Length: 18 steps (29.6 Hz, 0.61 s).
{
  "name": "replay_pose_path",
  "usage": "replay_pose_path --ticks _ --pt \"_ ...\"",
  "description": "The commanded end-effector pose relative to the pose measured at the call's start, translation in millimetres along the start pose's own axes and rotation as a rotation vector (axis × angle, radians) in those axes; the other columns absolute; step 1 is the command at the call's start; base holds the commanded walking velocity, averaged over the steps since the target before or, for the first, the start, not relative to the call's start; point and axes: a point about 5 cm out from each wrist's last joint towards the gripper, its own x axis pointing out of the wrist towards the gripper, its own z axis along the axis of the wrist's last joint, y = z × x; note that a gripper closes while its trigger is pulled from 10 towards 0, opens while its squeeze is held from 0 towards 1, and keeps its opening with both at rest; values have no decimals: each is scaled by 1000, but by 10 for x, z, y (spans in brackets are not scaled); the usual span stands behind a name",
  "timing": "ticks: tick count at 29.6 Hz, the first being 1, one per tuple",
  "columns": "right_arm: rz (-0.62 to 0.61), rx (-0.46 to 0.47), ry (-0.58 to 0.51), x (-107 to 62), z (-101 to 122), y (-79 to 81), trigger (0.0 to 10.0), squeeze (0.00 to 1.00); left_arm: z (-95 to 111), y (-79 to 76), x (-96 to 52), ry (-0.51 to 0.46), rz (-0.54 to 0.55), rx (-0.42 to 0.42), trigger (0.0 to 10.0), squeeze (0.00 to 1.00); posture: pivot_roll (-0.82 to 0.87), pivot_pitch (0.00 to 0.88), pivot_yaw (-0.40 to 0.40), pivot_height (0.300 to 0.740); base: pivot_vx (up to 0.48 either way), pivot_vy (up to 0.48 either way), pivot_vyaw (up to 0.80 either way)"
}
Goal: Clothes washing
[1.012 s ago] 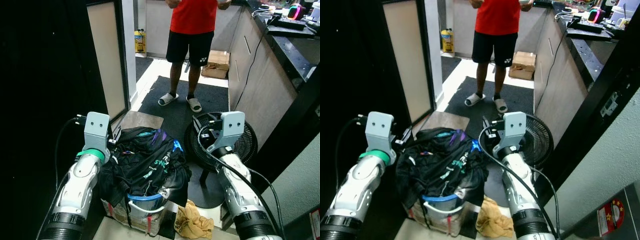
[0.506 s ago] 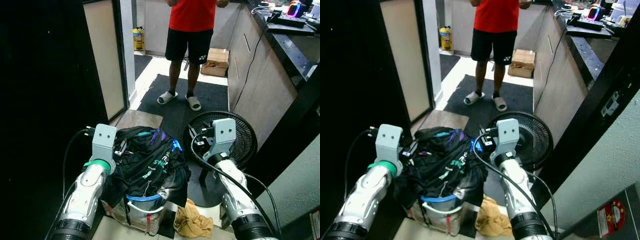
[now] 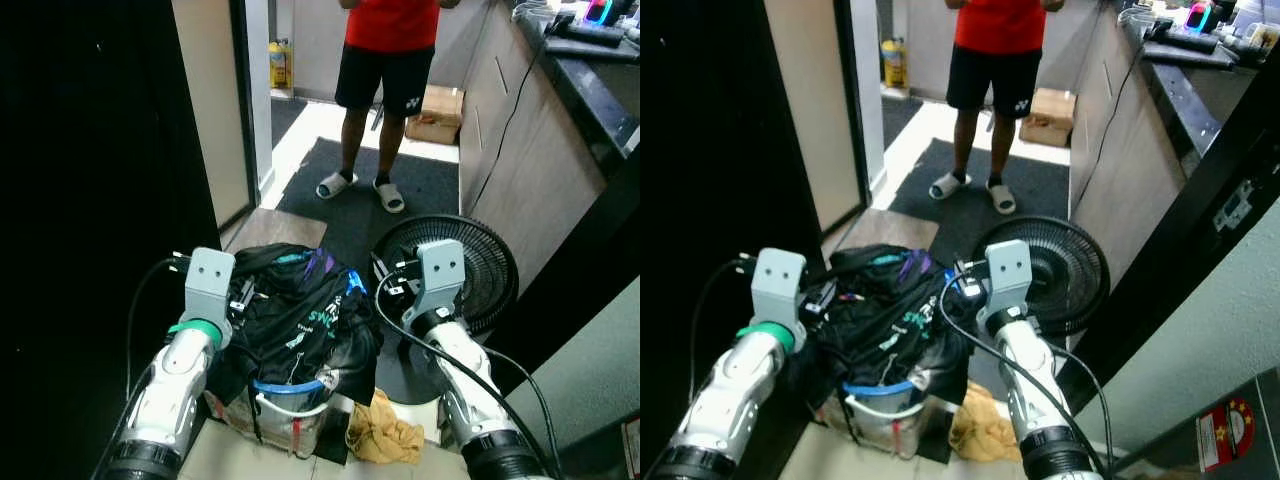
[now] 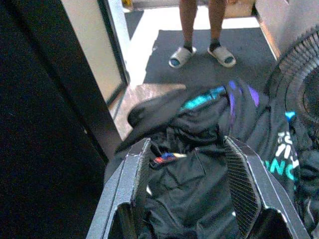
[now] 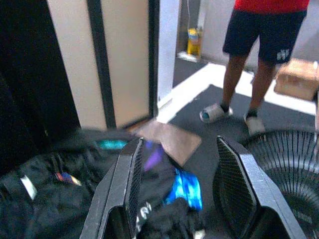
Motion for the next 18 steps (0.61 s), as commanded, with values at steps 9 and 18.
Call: replay_pose_path --ticks 9,18 --pt "-10 -46 126 7 -248 23 10000 0 -134 -78 -22 97 -53 57 10000 0 144 371 55 740 0 0 0" --pt "9 -49 138 64 -247 36 10000 0 -85 -113 -26 107 -42 66 10000 0 172 479 47 740 0 0 0"
